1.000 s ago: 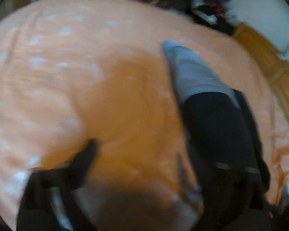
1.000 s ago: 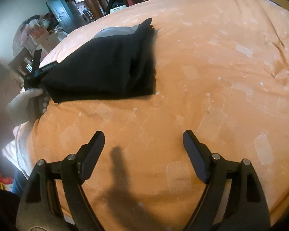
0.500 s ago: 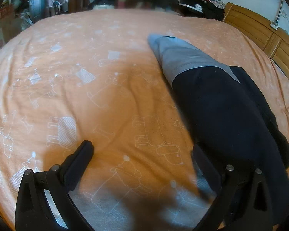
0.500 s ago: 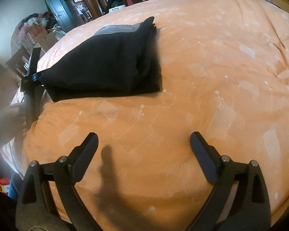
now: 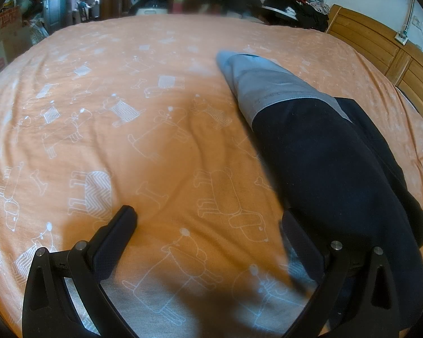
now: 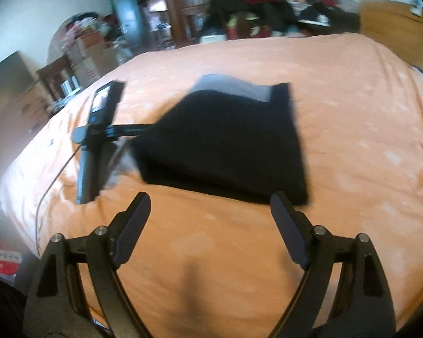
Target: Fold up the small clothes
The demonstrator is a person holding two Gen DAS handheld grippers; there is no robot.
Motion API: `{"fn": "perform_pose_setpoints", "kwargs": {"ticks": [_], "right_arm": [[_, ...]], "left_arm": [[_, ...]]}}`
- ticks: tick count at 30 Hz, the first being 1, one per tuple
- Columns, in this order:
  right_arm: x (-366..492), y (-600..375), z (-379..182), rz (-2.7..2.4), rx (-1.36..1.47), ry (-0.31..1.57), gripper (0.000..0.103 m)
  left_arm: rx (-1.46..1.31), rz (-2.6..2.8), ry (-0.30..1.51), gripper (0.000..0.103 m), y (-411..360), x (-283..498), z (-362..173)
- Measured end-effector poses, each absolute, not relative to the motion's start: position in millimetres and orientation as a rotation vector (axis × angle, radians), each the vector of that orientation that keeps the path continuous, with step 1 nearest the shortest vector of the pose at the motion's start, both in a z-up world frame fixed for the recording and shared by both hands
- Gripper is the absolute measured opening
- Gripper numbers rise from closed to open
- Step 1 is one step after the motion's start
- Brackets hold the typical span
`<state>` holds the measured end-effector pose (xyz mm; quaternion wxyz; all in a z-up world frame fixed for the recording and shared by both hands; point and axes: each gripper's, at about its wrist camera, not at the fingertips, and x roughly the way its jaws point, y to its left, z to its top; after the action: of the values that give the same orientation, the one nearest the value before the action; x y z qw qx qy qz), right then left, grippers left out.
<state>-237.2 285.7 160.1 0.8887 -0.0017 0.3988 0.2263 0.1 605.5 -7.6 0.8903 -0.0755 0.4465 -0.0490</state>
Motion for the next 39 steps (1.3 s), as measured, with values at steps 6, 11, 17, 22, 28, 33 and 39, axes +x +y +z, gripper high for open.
{"fn": "perform_pose_setpoints", "kwargs": {"ticks": [6, 11, 17, 22, 28, 33, 39], "right_arm": [[-249.1, 333.0, 147.6, 0.558, 0.003, 0.890, 0.085], [-267.4, 348.6, 136.8, 0.576, -0.033, 0.947, 0.085], [-276.8, 365.5, 139.4, 0.579, -0.043, 0.976, 0.085], [-281.1, 383.7, 149.9, 0.596, -0.079, 0.968, 0.085], [-282.8, 391.7, 154.2, 0.596, -0.116, 0.969, 0.085], [-283.1, 398.3, 156.1, 0.593, -0.115, 0.968, 0.085], [-287.5, 401.8, 164.7, 0.607, -0.139, 0.944, 0.085]], "left_arm": [[-0.157, -0.102, 0.927, 0.103, 605.4, -0.3, -7.5], [-0.156, -0.102, 0.927, 0.103, 605.3, -0.4, -7.4], [-0.156, -0.102, 0.927, 0.103, 605.3, -0.4, -7.4], [-0.156, -0.102, 0.928, 0.103, 605.4, -0.3, -7.4], [-0.153, -0.103, 0.929, 0.103, 606.6, -1.6, -6.8], [-0.153, -0.103, 0.929, 0.103, 606.4, -1.5, -6.9], [-0.153, -0.104, 0.929, 0.103, 606.5, -1.5, -6.9]]}}
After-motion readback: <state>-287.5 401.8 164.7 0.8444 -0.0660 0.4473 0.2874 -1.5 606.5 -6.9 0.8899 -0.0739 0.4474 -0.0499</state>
